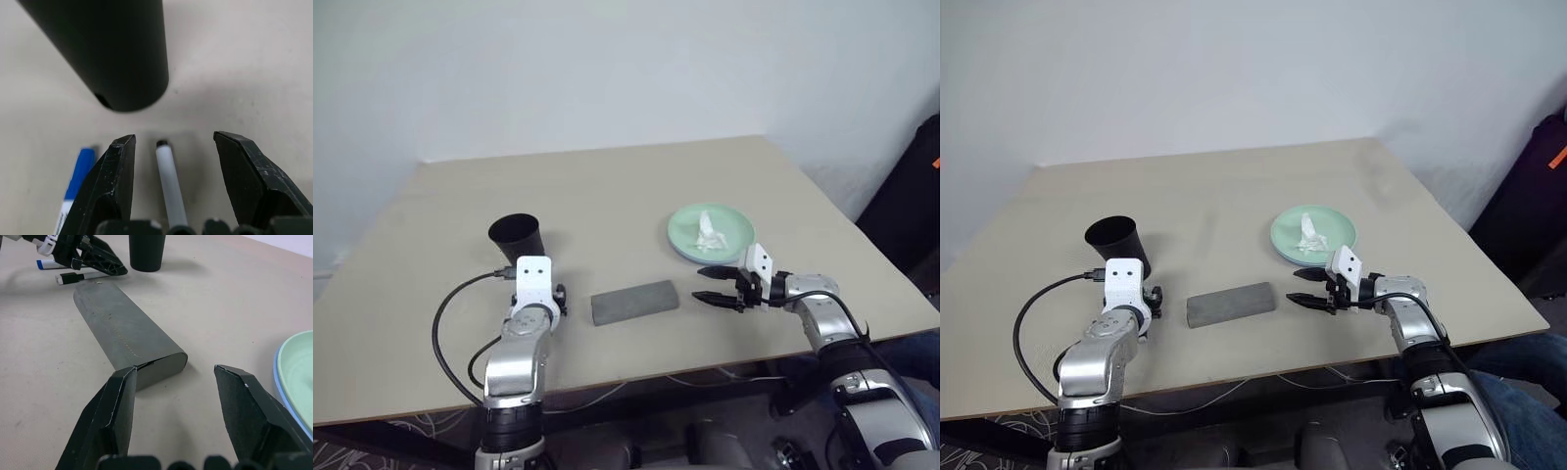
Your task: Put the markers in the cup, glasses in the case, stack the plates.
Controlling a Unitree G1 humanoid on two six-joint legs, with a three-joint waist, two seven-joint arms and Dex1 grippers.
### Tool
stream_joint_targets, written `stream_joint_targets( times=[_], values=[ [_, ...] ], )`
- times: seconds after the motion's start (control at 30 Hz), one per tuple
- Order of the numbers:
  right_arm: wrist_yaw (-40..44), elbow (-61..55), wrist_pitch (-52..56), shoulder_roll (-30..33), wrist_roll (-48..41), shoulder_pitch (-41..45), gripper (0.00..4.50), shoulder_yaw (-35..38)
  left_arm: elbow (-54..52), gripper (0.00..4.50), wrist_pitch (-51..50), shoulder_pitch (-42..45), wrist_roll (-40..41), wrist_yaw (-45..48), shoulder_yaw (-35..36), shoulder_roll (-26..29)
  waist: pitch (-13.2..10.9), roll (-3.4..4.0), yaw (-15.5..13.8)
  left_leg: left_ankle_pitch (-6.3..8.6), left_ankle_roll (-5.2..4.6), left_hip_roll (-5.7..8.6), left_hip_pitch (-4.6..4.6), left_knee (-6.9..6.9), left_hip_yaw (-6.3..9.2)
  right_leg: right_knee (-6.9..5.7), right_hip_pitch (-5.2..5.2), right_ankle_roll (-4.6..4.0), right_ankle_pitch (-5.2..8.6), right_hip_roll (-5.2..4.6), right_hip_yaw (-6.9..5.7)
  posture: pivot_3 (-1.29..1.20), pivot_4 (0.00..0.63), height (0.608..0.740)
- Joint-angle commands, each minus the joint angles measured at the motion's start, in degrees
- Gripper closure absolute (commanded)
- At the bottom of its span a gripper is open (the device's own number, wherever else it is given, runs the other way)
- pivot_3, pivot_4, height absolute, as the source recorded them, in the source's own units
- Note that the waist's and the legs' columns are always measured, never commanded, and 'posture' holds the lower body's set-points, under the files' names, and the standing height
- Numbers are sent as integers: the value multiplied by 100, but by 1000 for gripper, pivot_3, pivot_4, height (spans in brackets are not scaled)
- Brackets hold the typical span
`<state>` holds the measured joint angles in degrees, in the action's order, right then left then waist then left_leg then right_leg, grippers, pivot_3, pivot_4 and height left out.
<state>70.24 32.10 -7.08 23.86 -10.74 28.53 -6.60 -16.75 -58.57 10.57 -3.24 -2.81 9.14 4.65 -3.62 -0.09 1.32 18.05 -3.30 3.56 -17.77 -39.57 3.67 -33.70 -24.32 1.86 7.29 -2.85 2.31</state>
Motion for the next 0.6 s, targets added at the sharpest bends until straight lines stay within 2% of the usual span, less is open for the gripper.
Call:
stream_joint_targets(
  times=[0.03, 0.33, 0.37, 0.43, 0.6],
  values=[
    [-14, -216, -87, 46, -90, 51, 1750, 106, -162, 1858, -205, 210, -6, -81, 47, 23, 0, -1, 3, 0, 0, -1, 1, 0, -1, 0, 0, 0, 0, 0, 0, 0, 0, 740],
    [-54, -298, -96, 78, -100, -51, 1750, 134, -157, 1858, -672, 331, 109, -64, 188, -89, 0, -1, 5, 2, 3, -3, 5, 5, -3, 0, 0, 0, 0, 1, 0, 0, 0, 740],
    [-57, -317, -94, 81, -101, -67, 1750, 135, -162, 2133, -684, 329, 121, -64, 204, -96, 0, -1, 5, 2, 3, -3, 5, 5, -3, 0, 0, 0, 0, 1, 0, 0, 0, 740],
    [-70, -353, -83, 82, -101, -92, 1750, 136, -170, 2398, -705, 333, 134, -77, 232, -109, 0, -1, 5, 6, 11, -3, 5, 7, -4, 0, 0, 0, 1, 1, 0, 0, 0, 740],
    [-94, -378, -65, 77, -96, -93, 1750, 129, -183, 4085, -722, 356, 197, -137, 332, -155, -1, -1, 59, 7, 13, -6, 9, 13, -8, 1, 0, 0, 1, 1, 1, 0, 0, 740]
  ],
)
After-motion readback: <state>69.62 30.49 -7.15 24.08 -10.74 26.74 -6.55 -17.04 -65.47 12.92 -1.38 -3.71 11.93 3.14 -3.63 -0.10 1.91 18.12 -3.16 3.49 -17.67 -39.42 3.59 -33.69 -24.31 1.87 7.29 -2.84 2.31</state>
